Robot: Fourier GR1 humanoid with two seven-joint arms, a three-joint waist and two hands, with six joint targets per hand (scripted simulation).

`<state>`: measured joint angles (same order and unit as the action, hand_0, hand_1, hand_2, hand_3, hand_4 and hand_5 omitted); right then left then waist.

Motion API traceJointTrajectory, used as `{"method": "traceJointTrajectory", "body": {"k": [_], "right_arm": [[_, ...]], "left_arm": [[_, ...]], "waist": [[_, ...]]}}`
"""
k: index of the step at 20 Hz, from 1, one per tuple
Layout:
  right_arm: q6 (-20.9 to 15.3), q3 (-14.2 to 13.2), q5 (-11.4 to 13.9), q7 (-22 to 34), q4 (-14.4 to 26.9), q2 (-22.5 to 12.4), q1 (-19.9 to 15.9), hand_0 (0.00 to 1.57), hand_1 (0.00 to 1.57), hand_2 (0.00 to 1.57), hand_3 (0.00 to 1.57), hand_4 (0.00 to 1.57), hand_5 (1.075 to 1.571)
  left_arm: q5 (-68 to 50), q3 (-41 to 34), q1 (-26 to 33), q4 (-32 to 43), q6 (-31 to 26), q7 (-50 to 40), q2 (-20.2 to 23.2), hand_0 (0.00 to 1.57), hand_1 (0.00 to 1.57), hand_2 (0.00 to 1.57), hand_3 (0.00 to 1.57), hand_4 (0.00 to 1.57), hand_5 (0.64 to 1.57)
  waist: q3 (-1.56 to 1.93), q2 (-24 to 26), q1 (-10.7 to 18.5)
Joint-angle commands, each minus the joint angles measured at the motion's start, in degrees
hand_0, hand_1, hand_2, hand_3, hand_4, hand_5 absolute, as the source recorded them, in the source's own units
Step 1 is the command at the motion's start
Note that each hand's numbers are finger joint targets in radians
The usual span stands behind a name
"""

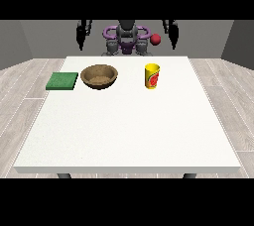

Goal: Pick the cup and pour the ball into the bowl, then pick the bowl and place it on the pad

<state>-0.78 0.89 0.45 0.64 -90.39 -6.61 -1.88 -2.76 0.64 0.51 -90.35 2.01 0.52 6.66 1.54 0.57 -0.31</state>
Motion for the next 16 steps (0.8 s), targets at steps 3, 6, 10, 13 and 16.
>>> {"method": "traceJointTrajectory", "body": {"k": [3,6,10,13,16], "right_arm": [[0.4,-0.5,-0.6,3.6,-4.6,-1.5,-1.1,0.00,0.00,0.00,0.00,0.12,1.563],[0.6,-0.9,-0.9,6.1,-6.3,-2.6,-1.7,0.00,0.00,0.00,0.00,0.12,1.563],[11.0,-10.8,-12.9,-15.3,6.5,-3.8,7.8,0.00,0.00,0.00,0.00,0.00,1.565],[12.8,-9.9,-11.4,-19.3,9.1,-3.0,6.6,0.00,0.00,0.00,0.00,0.00,1.560],[13.2,-11.8,-13.1,-17.1,9.4,-4.0,3.7,0.00,0.00,0.00,0.00,0.00,1.558]], "left_arm": [[-0.3,-0.6,-0.5,-4.4,-0.3,-3.7,2.0,0.00,0.00,0.00,0.00,0.00,1.470],[-0.6,-0.8,-1.0,-6.0,-0.5,-6.3,3.1,0.00,0.00,0.00,0.00,0.00,1.470],[1.6,8.1,4.3,-5.0,6.8,9.4,-6.5,0.00,0.00,0.00,0.00,0.00,1.471],[0.8,8.0,3.6,-3.2,7.3,12.0,-6.6,0.00,0.00,0.00,0.00,0.00,1.472],[-1.4,3.5,2.8,1.1,3.0,18.1,-3.9,0.00,0.00,0.00,0.00,0.00,1.467]], "waist": [[-0.99,11.9,0.0],[-1.14,16.3,-0.2],[-1.43,4.0,0.5],[-1.52,1.3,0.4],[-1.54,0.3,0.1]]}}
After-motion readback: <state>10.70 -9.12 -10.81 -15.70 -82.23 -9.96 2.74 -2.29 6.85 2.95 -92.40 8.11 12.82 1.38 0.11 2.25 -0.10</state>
